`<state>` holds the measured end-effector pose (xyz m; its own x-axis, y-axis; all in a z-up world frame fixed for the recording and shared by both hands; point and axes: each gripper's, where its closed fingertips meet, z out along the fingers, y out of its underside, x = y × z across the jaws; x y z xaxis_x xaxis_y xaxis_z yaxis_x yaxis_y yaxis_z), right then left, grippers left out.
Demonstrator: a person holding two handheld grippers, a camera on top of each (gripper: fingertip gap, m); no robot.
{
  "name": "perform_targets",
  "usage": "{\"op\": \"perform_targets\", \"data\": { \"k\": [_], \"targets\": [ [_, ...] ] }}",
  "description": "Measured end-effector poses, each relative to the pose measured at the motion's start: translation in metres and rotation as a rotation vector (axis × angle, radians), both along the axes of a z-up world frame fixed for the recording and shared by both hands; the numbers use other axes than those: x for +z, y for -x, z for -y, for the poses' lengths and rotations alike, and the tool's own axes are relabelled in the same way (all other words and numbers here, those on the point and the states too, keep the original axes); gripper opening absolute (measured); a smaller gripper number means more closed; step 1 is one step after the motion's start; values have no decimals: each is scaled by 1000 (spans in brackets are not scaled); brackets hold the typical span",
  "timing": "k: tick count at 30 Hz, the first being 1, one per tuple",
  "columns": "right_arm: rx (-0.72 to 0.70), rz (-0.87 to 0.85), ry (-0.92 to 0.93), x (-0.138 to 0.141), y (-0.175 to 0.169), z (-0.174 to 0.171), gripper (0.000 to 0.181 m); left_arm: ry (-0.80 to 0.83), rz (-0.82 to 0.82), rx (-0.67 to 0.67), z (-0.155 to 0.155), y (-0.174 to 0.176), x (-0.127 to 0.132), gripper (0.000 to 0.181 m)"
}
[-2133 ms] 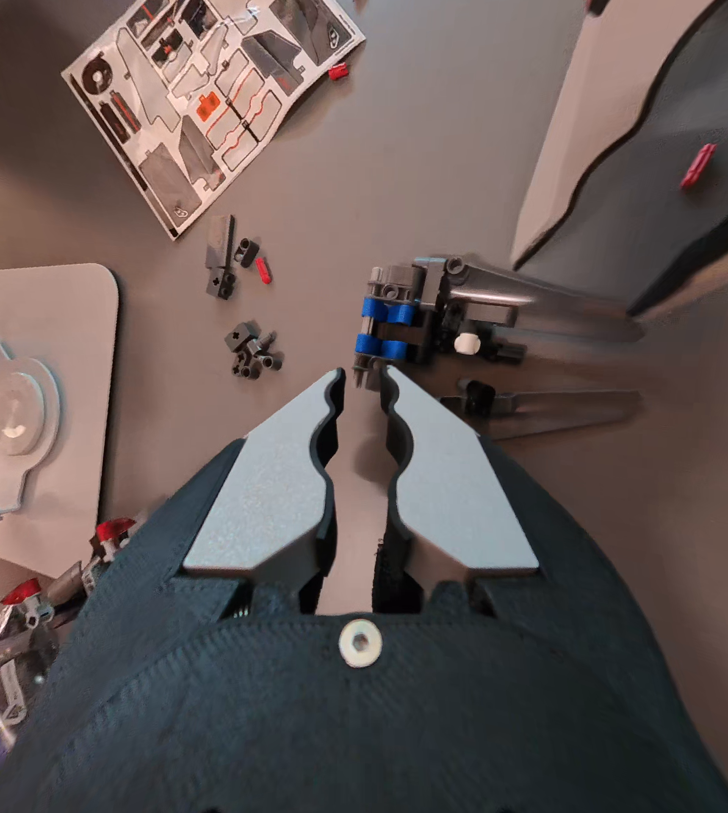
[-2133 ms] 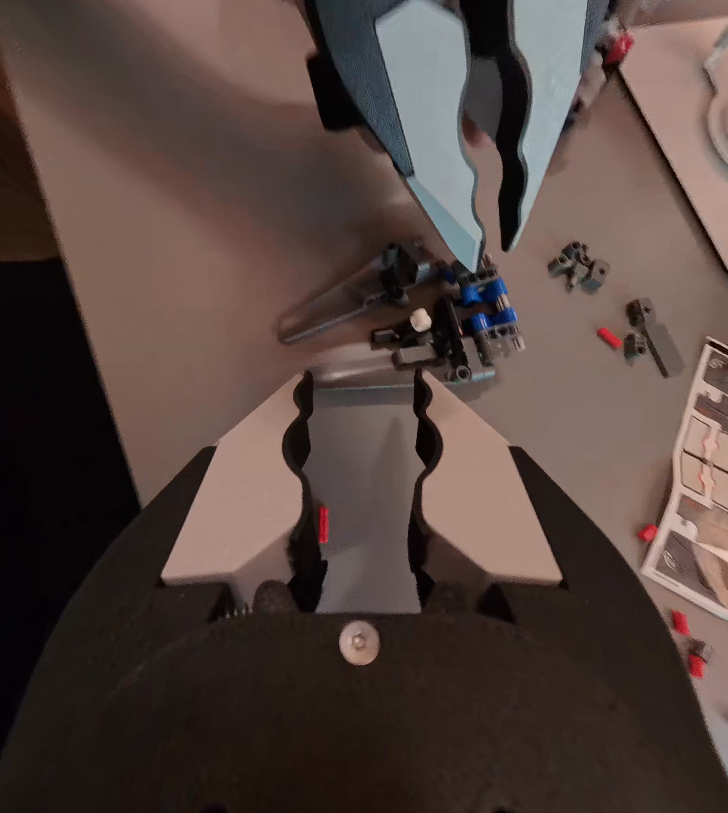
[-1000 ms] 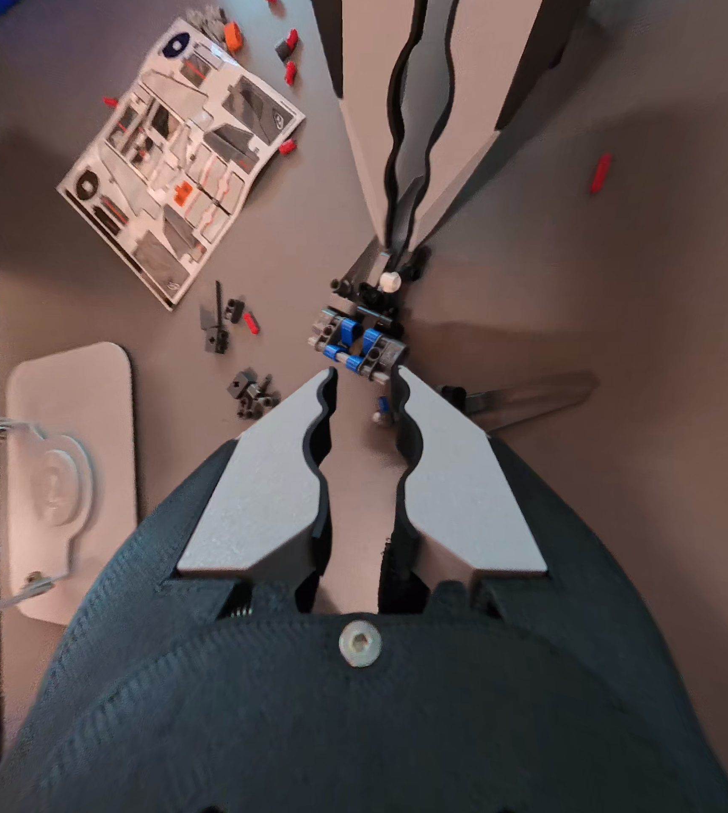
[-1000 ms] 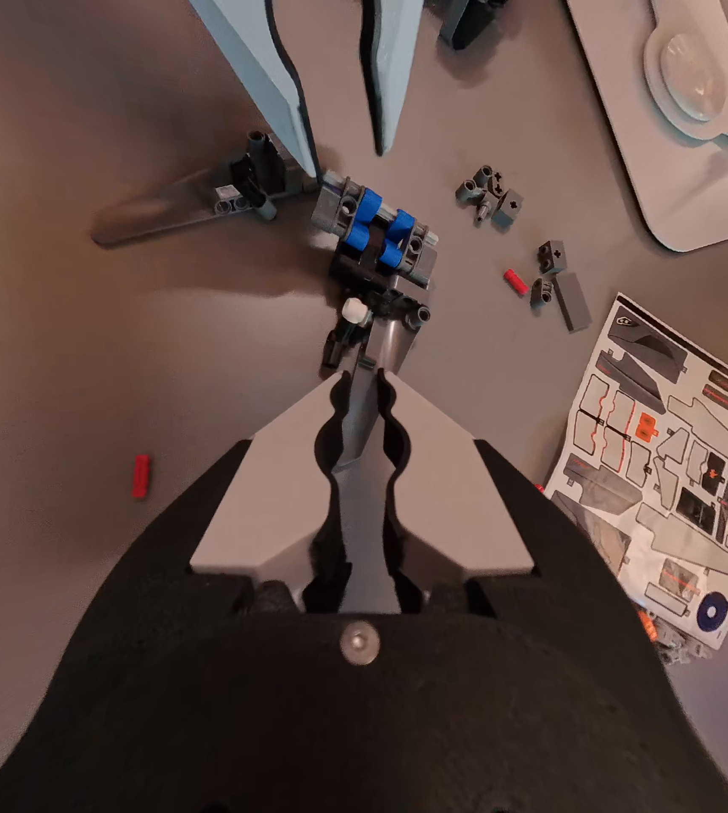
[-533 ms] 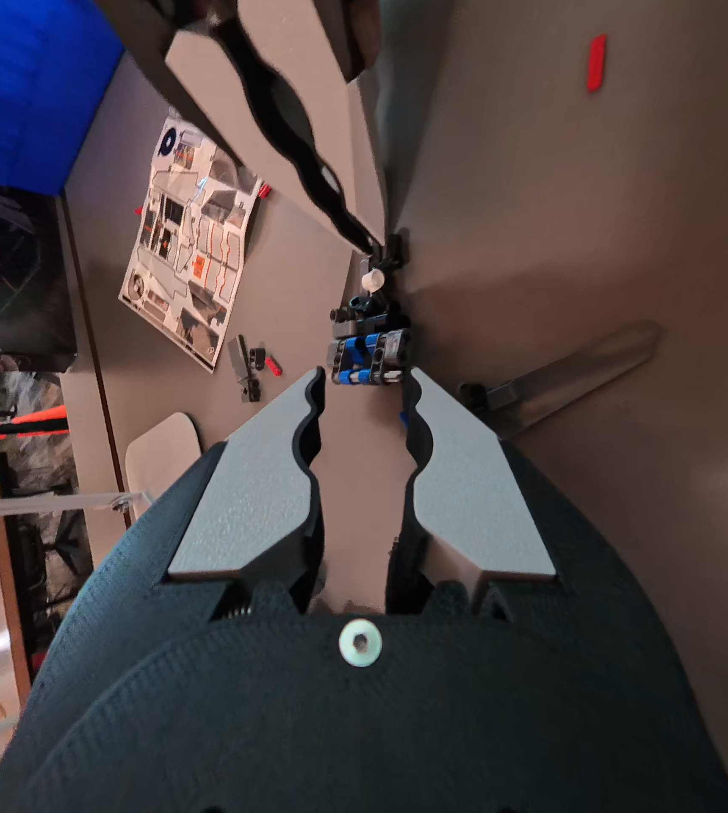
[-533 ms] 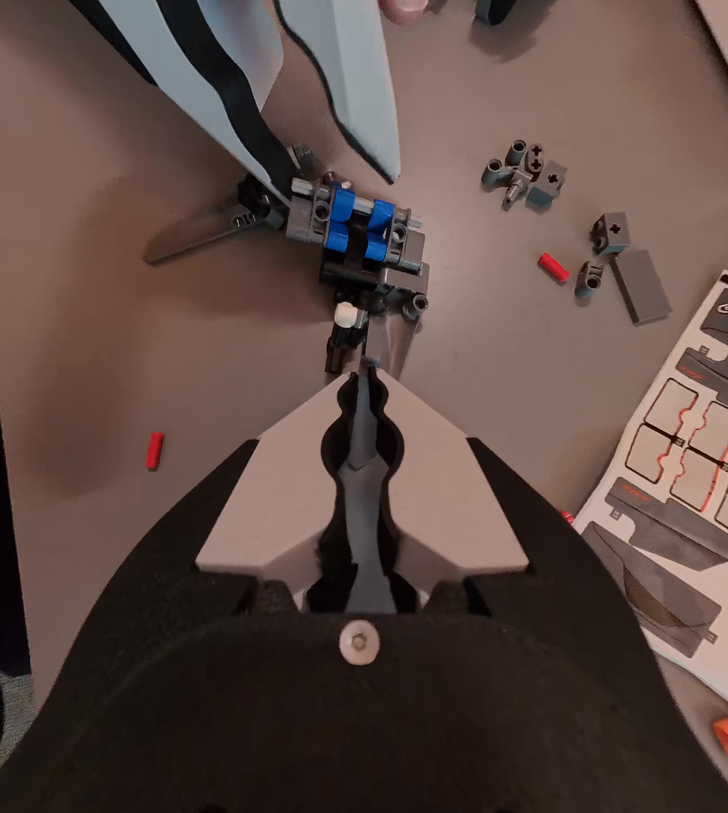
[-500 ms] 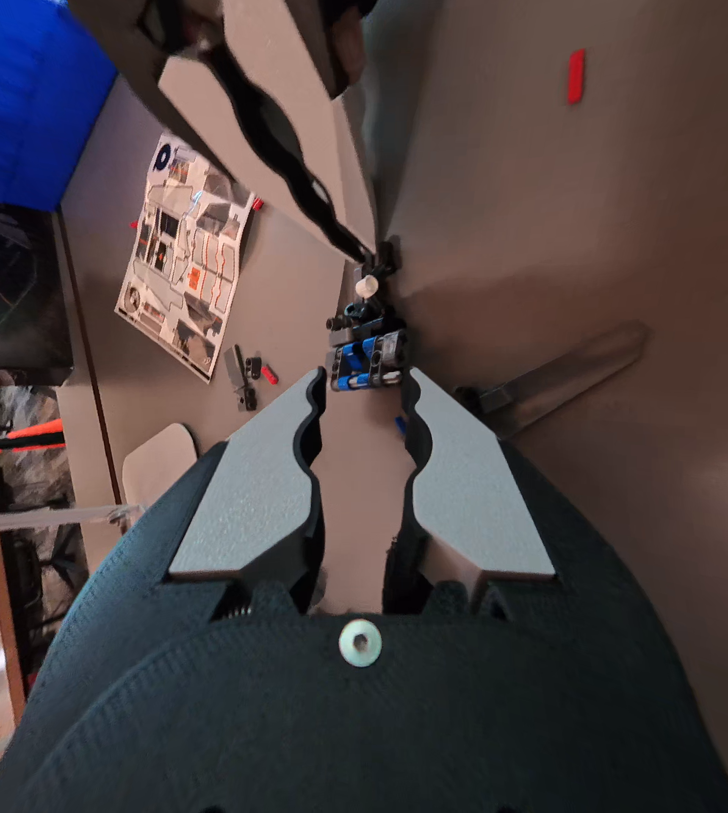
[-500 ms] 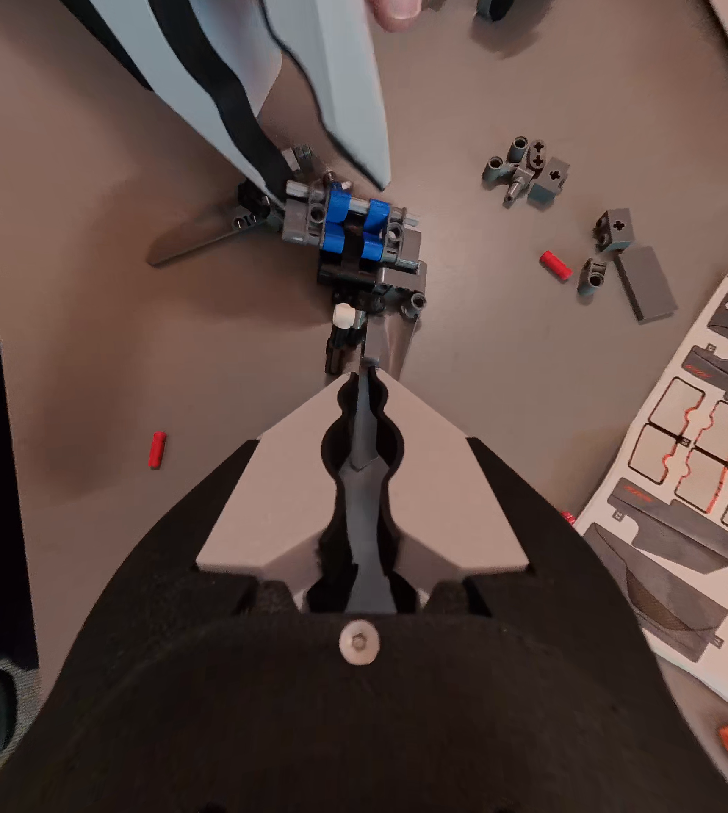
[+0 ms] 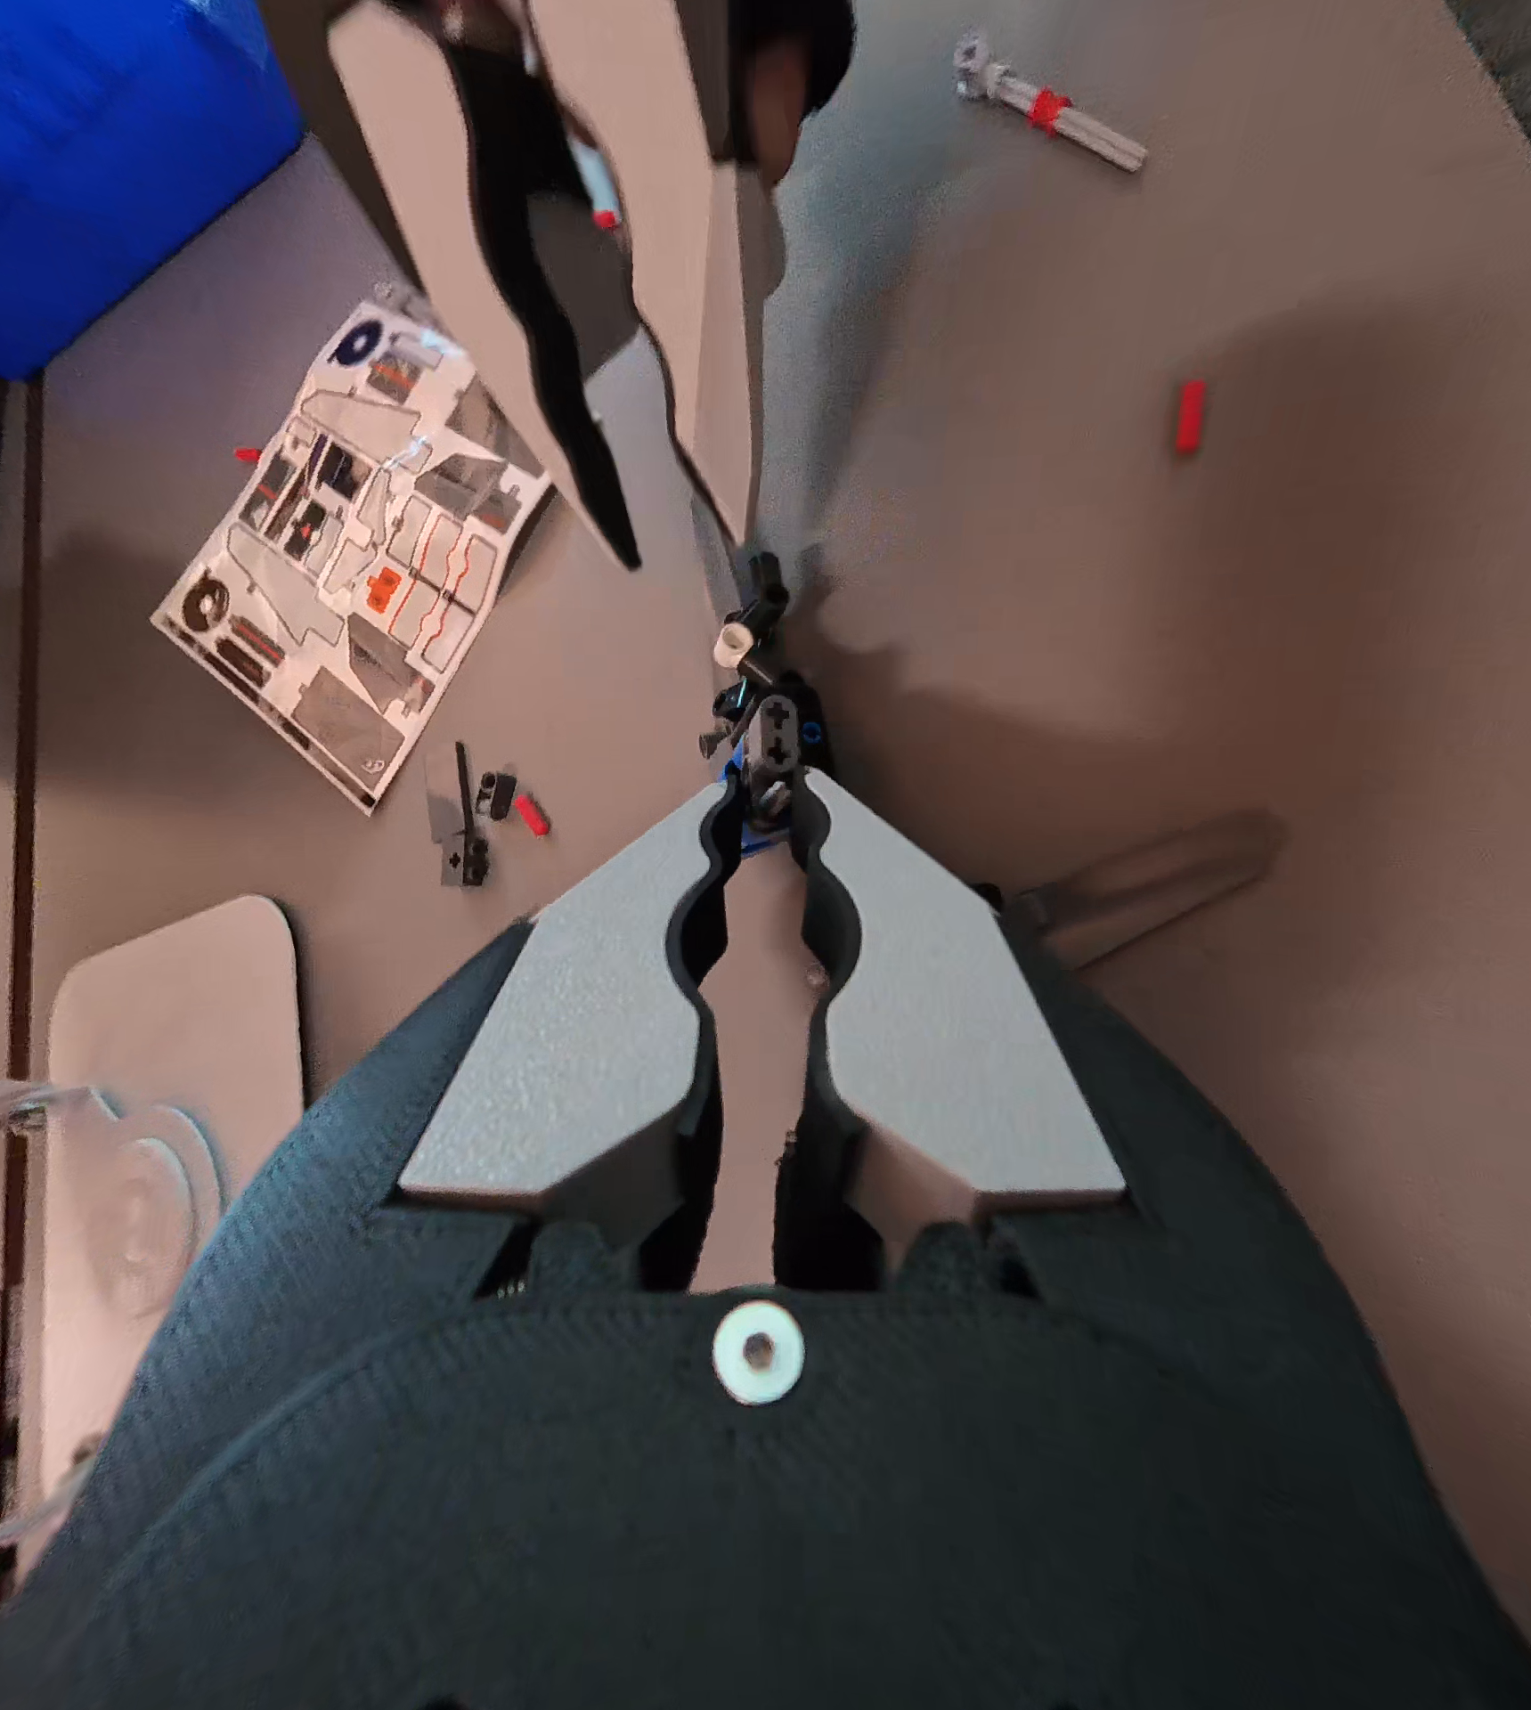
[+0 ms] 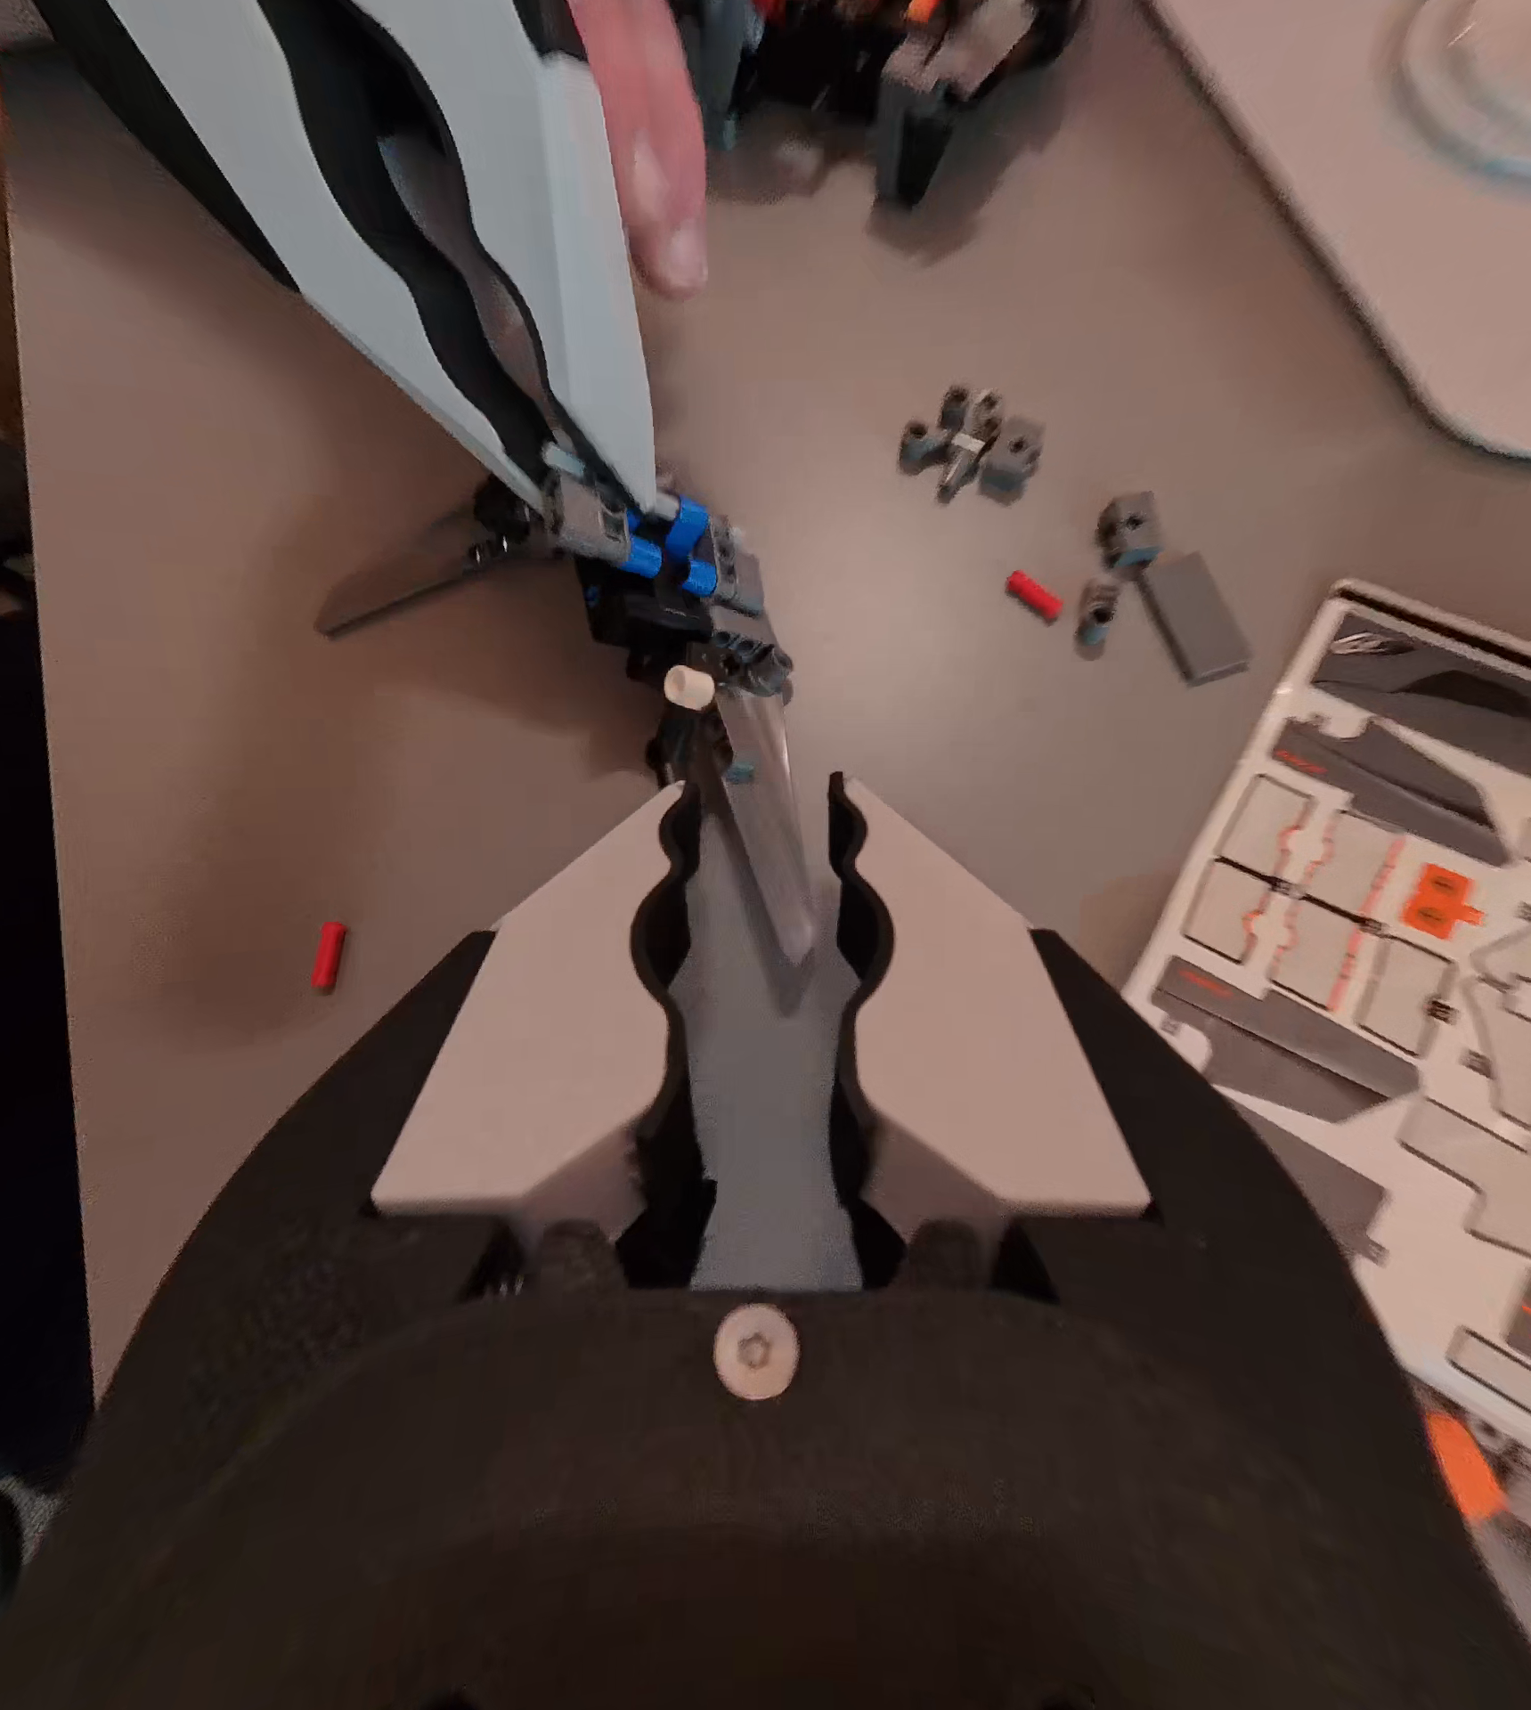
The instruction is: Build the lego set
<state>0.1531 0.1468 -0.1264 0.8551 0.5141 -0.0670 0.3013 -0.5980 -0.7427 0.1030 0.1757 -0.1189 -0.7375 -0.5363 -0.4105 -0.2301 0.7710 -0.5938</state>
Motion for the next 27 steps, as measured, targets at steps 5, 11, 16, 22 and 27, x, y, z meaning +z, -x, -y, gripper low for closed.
{"op": "perform_targets", "data": {
  "k": [5,11,16,22,27],
  "targets": [
    [-22,60,-101,27,0,8,23,96,-45,46,-6,-4,2,6],
    [71,114,-125,32,46,18,23,206,-103,108,-12,-9,4,6],
    [88,107,-118,22,92,14,30,288,-149,140,-15,-9,6,6],
    [-21,158,-104,5,117,0,35,300,-162,153,-17,-11,6,6],
    [-158,95,-74,-3,112,-22,36,276,-169,149,-20,-14,6,6]
  ]
}}
